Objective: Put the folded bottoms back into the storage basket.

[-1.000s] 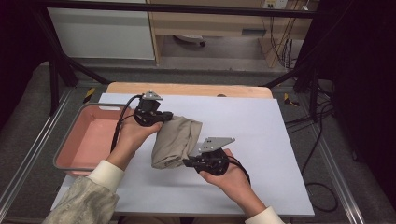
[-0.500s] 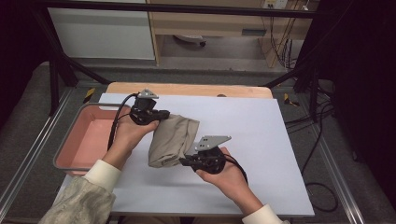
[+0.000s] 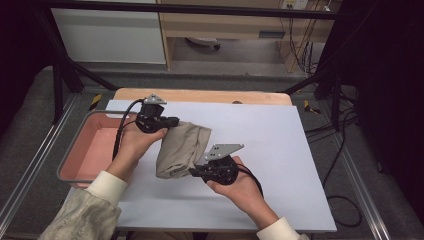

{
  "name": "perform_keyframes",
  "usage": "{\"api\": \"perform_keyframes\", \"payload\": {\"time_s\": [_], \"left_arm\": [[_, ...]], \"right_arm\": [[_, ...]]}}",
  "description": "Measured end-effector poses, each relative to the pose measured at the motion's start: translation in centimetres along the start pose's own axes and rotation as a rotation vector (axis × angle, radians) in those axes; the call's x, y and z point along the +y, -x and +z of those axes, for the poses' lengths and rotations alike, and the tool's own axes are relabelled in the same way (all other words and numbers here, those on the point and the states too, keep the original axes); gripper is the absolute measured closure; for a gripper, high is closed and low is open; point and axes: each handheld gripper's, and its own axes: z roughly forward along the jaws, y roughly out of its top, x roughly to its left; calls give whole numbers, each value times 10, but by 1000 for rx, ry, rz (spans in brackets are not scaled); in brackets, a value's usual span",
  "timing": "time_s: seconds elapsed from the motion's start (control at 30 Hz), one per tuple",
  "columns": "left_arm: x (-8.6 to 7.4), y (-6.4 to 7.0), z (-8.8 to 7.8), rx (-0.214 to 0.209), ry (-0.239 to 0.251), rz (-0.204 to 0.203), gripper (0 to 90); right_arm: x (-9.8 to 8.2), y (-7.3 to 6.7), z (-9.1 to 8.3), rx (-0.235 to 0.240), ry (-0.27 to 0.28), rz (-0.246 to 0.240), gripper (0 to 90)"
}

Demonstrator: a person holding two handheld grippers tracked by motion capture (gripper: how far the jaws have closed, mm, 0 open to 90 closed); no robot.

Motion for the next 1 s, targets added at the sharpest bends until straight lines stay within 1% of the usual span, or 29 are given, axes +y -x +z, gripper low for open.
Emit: {"api": "perform_keyframes", "payload": {"time_s": [0.5, 0.67, 0.87, 1.0], "left_arm": [[0, -6, -6, 9, 6, -7, 876], [1, -11, -11, 10, 17, -17, 877], [1, -16, -18, 16, 16, -17, 876], [0, -21, -23, 22, 21, -25, 876]], "right_arm": [[8, -1, 5, 6, -2, -9, 848], [12, -1, 8, 8, -4, -13, 848], [19, -2, 12, 14, 0, -23, 848], [25, -3, 15, 22, 2, -25, 848]]}}
